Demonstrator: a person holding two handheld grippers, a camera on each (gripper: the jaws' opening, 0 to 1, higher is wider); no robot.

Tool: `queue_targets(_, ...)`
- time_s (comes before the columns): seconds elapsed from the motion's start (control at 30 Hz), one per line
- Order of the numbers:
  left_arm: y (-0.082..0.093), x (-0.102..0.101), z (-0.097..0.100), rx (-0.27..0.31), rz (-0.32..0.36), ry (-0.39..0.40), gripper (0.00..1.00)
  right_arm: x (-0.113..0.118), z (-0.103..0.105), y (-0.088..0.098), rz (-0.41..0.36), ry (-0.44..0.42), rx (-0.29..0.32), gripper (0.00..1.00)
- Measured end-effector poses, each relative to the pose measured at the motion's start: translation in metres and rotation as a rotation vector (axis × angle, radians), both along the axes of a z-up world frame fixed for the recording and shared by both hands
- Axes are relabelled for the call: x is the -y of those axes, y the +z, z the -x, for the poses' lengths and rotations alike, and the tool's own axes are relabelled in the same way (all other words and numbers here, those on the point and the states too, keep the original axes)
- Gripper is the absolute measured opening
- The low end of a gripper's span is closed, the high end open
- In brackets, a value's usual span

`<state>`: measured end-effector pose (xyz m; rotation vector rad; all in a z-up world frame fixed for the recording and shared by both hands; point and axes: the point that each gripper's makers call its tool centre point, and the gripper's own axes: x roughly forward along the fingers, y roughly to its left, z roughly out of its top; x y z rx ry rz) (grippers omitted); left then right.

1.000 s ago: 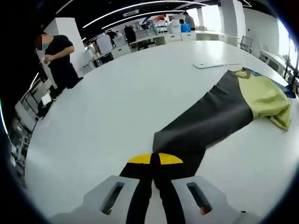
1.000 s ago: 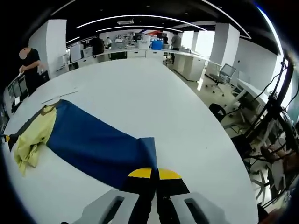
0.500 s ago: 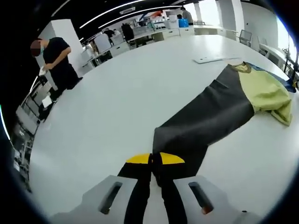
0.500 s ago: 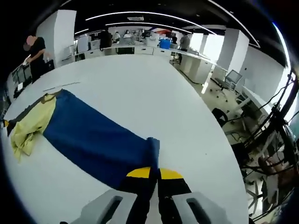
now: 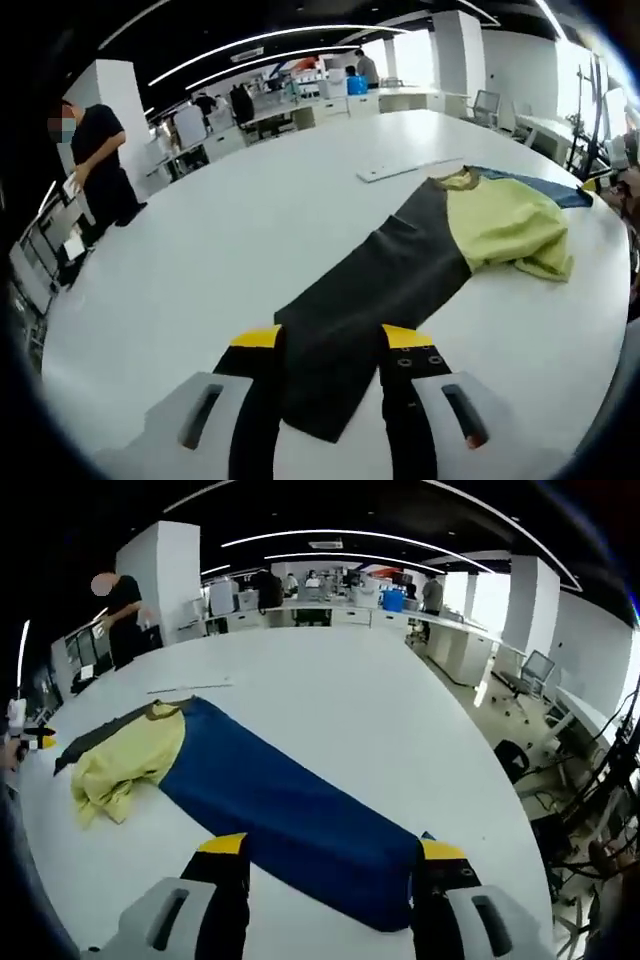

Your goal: Fold the garment on the visible template until the final outline fits inside the template.

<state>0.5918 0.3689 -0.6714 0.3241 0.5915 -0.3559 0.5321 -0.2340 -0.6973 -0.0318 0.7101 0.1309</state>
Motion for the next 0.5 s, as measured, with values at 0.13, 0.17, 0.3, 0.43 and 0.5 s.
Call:
queue_targets(0.13, 0.002, 0.022, 0.007, -0.002, 0.055, -0.038, 0.41, -0.022, -0.002, 0.003, 0.026, 0.096, 0.016, 0.76)
queue_targets(0.17, 0.003, 0.028, 0.008, 0.002, 0.07, -0.05, 0.42, -0.031, -0.002, 0.001, 0.04, 0.134, 0.008, 0.78)
queue_targets(0.3, -0.005, 0.052, 0.013, -0.026, 0.101, -0.084, 0.49, -0.056, -0.003, -0.004, 0.006, 0.208, 0.006, 0.86)
queue_targets(0.43, -0.011, 0.079, 0.017, -0.041, 0.123, -0.143, 0.51, -0.086, -0.004, -0.006, -0.056, 0.309, 0.008, 0.94)
queue_targets(0.5, -0.012, 0.094, 0.019, -0.047, 0.152, -0.178, 0.52, -0.1, -0.004, -0.008, -0.091, 0.344, -0.003, 0.95)
